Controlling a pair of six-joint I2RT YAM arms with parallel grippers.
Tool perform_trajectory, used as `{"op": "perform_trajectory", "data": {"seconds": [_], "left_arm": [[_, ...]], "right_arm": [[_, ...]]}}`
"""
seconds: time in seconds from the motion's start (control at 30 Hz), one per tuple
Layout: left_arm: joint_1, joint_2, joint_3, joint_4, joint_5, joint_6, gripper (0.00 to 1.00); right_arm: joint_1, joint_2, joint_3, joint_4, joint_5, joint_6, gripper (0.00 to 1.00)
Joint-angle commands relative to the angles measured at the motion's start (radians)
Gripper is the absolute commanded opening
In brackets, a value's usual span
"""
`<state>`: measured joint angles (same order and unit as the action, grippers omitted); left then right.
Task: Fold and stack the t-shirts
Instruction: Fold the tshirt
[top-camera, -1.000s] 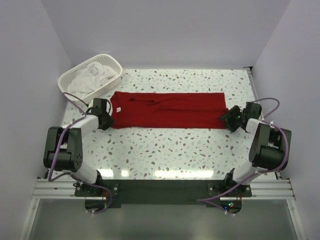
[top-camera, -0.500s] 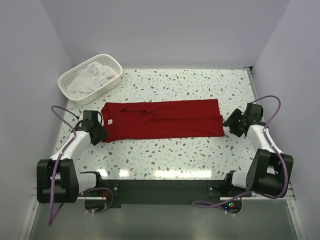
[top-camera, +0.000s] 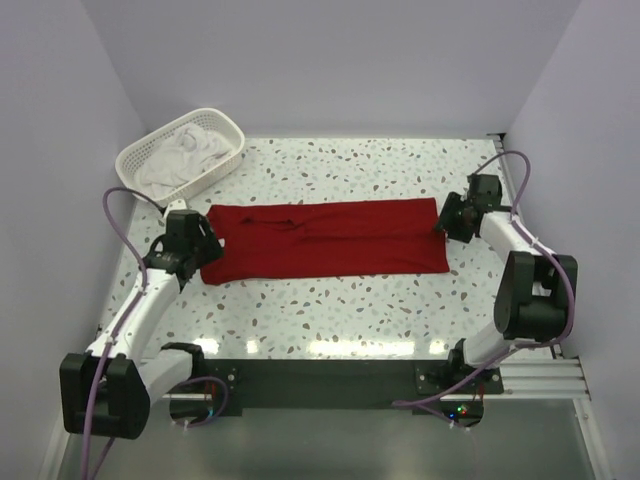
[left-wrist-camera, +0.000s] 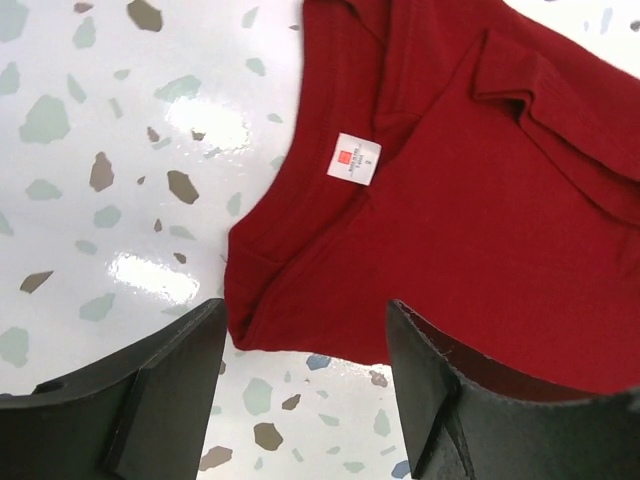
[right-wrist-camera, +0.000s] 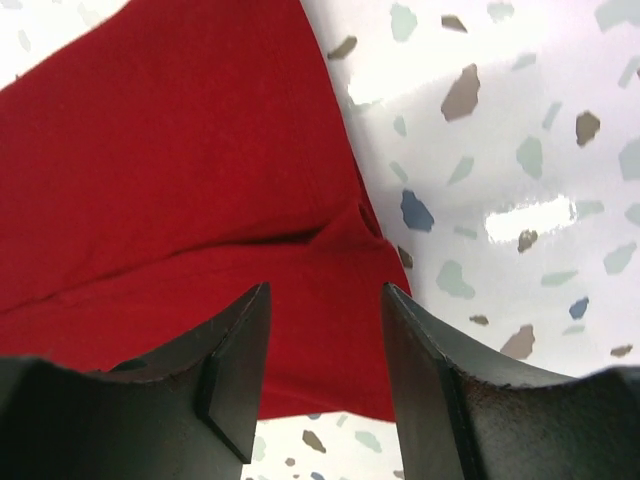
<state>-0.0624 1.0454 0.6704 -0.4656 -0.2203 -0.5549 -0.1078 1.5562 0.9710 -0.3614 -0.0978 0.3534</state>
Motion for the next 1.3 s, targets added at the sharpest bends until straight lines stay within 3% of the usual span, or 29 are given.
{"op": "perform_trajectory", "data": {"seconds": [0.0, 0.37, 0.47, 0.6, 0.7, 0.97, 1.27], "left_arm": [[-0.046, 0.018, 0.034, 0.077, -0.05, 0.084, 0.69], [-0.083, 0.073, 0.032, 0.177, -0.042, 0.147, 0.68], [-0.083, 0.076, 0.034, 0.185, -0.044, 0.153, 0.68], [-0.083, 0.077, 0.031, 0.191, -0.027, 0.148, 0.67], [-0.082, 0.085, 0.032, 0.189, -0.025, 0.15, 0.67], [-0.082, 0.096, 0.032, 0.179, -0.045, 0.144, 0.67], [-0.082, 0.108, 0.037, 0.176, -0.024, 0.13, 0.68]], "right_arm": [[0.002, 0.036, 0.072, 0.015, -0.014, -0.03, 0.51], [0.002, 0.145, 0.124, -0.01, 0.024, -0.037, 0.41], [0.002, 0.153, 0.13, -0.016, 0.03, -0.044, 0.32], [0.003, 0.162, 0.143, -0.027, 0.04, -0.048, 0.1], [0.002, 0.166, 0.159, -0.034, 0.047, -0.047, 0.08], [0.002, 0.214, 0.209, -0.053, 0.07, -0.04, 0.1], [0.059, 0.2, 0.271, -0.1, 0.118, -0.08, 0.43]]}}
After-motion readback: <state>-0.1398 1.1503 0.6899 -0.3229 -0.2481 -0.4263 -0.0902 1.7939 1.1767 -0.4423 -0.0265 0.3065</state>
